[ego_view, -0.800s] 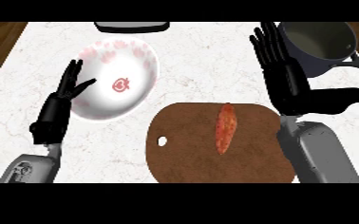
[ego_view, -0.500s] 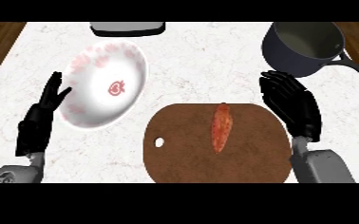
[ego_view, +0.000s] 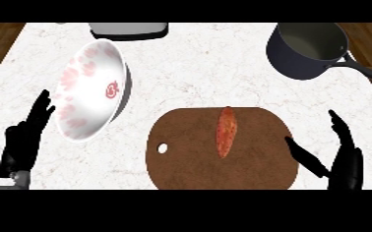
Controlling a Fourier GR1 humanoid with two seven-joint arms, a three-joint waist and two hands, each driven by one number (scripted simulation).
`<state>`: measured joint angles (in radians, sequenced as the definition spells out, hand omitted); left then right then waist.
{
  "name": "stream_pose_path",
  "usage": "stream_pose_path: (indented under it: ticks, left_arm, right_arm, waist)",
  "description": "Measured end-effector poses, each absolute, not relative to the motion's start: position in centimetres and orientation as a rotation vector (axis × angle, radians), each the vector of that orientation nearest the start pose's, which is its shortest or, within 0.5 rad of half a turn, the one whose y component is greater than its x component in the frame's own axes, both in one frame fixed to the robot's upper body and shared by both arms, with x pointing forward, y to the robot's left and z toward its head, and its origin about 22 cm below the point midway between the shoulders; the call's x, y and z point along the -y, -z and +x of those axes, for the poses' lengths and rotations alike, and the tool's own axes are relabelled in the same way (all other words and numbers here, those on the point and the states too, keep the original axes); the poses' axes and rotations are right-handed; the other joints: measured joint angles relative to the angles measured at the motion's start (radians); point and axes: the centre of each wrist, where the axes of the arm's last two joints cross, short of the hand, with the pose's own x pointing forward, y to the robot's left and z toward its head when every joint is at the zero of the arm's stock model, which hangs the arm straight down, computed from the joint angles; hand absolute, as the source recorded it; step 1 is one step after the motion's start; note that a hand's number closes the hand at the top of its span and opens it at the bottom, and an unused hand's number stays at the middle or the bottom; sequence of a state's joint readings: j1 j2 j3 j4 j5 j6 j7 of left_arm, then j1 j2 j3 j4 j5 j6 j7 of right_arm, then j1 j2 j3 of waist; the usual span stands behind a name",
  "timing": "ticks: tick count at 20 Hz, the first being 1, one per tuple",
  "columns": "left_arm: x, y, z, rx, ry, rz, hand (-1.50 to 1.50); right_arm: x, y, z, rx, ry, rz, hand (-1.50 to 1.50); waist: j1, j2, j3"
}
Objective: Pick the sweet potato from the cutting board and place it in the pot
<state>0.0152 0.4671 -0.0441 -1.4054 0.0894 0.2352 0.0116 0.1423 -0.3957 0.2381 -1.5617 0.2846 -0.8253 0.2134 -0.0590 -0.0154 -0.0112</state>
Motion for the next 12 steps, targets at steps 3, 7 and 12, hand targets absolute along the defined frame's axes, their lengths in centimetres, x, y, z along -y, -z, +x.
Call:
stream_pose_path:
  ticks: [3,7,12]
  left_arm:
    - [-34.3,-0.4,23.2,1.378,0.121,0.479,0.00]
    - [-33.7,-0.9,23.4,1.376,0.135,0.457,0.00]
    - [-33.4,-1.4,23.4,1.381,0.154,0.447,0.00]
  right_arm:
    - [26.3,1.5,17.2,1.342,-0.017,-0.994,-1.50]
    - [25.0,-1.0,16.5,1.267,-0.082,-0.972,-1.50]
    - [23.3,-5.3,17.4,1.143,-0.196,-0.926,-1.50]
  waist:
    - [0.015,0.002,0.001]
    - [0.036,0.009,0.002]
    - [0.063,0.014,0.002]
